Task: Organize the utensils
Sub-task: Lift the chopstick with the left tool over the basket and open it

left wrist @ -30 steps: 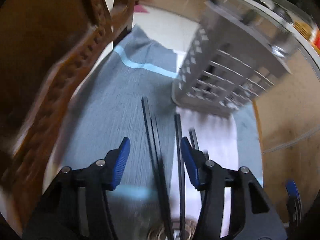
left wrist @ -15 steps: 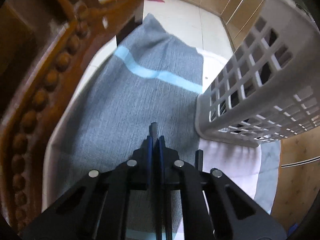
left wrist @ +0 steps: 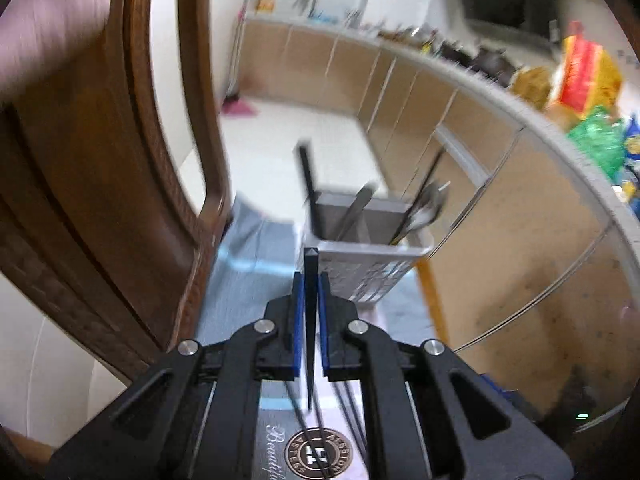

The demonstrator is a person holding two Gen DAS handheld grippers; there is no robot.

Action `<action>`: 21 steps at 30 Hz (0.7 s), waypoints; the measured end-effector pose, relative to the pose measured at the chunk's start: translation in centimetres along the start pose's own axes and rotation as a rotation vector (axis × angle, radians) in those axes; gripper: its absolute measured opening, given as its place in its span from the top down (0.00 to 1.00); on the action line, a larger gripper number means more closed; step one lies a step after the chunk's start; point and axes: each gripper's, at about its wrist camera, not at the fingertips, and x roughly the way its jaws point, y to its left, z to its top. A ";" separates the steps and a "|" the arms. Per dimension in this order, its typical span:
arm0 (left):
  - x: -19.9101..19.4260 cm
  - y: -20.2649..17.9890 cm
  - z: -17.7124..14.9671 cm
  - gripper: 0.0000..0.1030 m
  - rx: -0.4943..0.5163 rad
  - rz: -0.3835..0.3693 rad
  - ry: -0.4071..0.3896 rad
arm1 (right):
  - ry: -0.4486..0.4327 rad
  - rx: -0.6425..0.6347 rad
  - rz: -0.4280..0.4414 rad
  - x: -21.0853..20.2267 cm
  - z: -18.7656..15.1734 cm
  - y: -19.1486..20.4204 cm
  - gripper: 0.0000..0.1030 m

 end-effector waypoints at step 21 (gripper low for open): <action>-4.2 -11.7 14.8 0.93 0.150 -0.023 -0.216 | 0.010 0.006 -0.002 0.1 -0.1 -0.5 0.51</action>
